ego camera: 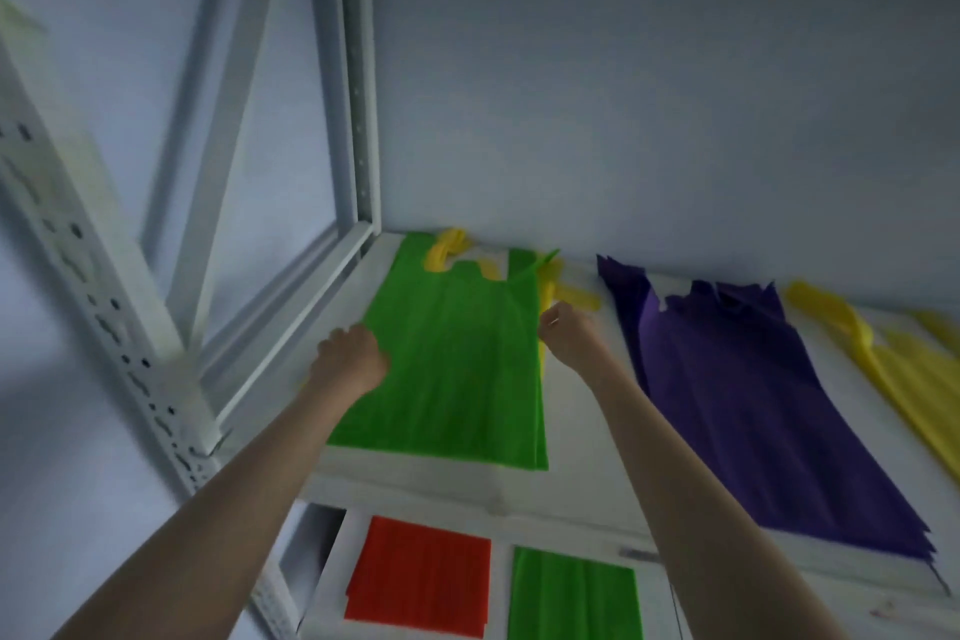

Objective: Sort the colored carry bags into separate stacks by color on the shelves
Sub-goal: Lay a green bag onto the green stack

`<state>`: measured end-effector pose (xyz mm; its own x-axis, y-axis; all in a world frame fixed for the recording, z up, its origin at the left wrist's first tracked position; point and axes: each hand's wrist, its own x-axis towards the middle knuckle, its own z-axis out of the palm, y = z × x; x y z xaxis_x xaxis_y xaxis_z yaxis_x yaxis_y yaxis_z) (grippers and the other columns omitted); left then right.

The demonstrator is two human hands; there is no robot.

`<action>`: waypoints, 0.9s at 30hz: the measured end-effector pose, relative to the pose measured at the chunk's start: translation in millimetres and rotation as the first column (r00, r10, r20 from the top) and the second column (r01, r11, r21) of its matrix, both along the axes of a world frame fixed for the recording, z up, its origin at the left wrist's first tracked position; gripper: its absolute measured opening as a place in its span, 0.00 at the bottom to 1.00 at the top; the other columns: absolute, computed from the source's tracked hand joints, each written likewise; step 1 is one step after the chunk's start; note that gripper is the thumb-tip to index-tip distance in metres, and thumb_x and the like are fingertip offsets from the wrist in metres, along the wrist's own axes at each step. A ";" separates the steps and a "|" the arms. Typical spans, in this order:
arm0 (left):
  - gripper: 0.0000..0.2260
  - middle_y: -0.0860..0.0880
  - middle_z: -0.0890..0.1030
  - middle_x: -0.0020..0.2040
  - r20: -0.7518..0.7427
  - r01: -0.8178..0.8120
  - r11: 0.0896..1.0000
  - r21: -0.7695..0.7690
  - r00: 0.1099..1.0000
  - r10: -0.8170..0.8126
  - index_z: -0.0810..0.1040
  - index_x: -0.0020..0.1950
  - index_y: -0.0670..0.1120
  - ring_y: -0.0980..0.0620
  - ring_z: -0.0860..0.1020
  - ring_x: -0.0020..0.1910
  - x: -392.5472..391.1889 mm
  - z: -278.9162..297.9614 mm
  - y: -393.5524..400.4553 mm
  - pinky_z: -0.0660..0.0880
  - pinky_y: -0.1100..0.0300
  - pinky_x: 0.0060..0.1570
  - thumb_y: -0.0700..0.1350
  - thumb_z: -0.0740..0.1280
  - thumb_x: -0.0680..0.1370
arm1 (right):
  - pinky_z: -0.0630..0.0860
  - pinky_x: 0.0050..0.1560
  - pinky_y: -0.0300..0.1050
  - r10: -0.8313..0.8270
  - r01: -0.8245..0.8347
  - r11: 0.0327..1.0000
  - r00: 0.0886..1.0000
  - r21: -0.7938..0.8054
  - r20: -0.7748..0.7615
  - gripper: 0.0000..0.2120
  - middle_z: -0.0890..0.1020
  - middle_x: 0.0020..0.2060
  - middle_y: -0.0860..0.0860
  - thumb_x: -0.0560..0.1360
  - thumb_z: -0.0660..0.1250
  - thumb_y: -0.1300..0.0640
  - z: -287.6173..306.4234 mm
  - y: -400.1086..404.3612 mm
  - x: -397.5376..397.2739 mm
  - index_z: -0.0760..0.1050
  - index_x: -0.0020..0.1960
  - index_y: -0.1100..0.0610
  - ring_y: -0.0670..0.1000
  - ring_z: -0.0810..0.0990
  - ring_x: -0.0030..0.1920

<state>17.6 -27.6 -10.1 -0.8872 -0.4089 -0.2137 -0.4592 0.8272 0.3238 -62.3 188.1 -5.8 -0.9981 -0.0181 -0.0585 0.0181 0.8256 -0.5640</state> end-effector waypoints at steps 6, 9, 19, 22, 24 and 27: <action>0.21 0.38 0.68 0.68 0.050 0.041 0.999 0.033 0.998 -0.043 0.62 0.70 0.37 0.41 0.70 0.66 -49.0 -17.2 -29.1 0.70 0.50 0.63 0.48 0.57 0.82 | 0.69 0.61 0.46 -0.037 0.028 0.998 0.989 0.065 0.143 0.19 0.73 0.65 0.63 0.78 0.58 0.61 -28.9 -21.4 -60.6 0.65 0.67 0.67 0.60 0.71 0.66; 0.26 0.37 0.65 0.71 0.085 0.085 0.994 0.065 0.992 -0.091 0.59 0.73 0.38 0.41 0.68 0.69 -66.6 -26.6 -35.1 0.69 0.50 0.67 0.52 0.58 0.81 | 0.67 0.64 0.48 -0.088 0.078 0.995 0.980 0.061 0.180 0.23 0.71 0.66 0.64 0.78 0.60 0.57 -40.9 -27.0 -83.7 0.62 0.69 0.68 0.61 0.70 0.67; 0.27 0.40 0.64 0.69 0.080 0.059 0.991 0.123 0.994 -0.069 0.60 0.72 0.41 0.43 0.67 0.68 -89.2 -46.1 -33.0 0.69 0.50 0.65 0.51 0.64 0.78 | 0.71 0.63 0.52 -0.219 0.236 0.971 0.944 -0.039 0.248 0.25 0.74 0.62 0.63 0.74 0.66 0.55 -55.2 -37.3 -122.1 0.68 0.66 0.67 0.62 0.72 0.64; 0.26 0.41 0.65 0.68 0.077 0.058 0.988 0.141 0.995 -0.069 0.60 0.71 0.41 0.43 0.67 0.68 -91.7 -44.9 -31.6 0.69 0.51 0.65 0.49 0.64 0.78 | 0.69 0.64 0.51 -0.203 0.217 0.976 0.948 -0.030 0.243 0.24 0.72 0.64 0.64 0.75 0.64 0.58 -52.9 -44.0 -126.7 0.65 0.67 0.66 0.62 0.70 0.65; 0.26 0.40 0.64 0.69 0.075 0.056 0.986 0.155 0.995 -0.069 0.59 0.71 0.41 0.43 0.66 0.68 -93.6 -45.3 -30.5 0.69 0.51 0.65 0.48 0.64 0.78 | 0.65 0.66 0.48 -0.191 0.198 0.980 0.956 -0.009 0.221 0.25 0.70 0.66 0.63 0.75 0.64 0.57 -50.7 -49.0 -129.1 0.64 0.69 0.64 0.61 0.68 0.68; 0.26 0.40 0.64 0.69 0.073 0.049 0.984 0.174 0.995 -0.063 0.59 0.72 0.41 0.43 0.66 0.68 -94.3 -46.0 -30.0 0.69 0.52 0.65 0.47 0.64 0.78 | 0.60 0.70 0.48 -0.193 0.186 0.981 0.954 0.049 0.229 0.26 0.66 0.69 0.61 0.76 0.61 0.54 -50.2 -54.2 -129.4 0.61 0.71 0.60 0.59 0.63 0.71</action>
<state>-76.7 -57.6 -56.1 -0.8854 -0.3104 -0.3461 -0.4434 0.7874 0.4283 -191.6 133.9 -56.0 -0.9421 0.1748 -0.2861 0.3030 0.8091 -0.5034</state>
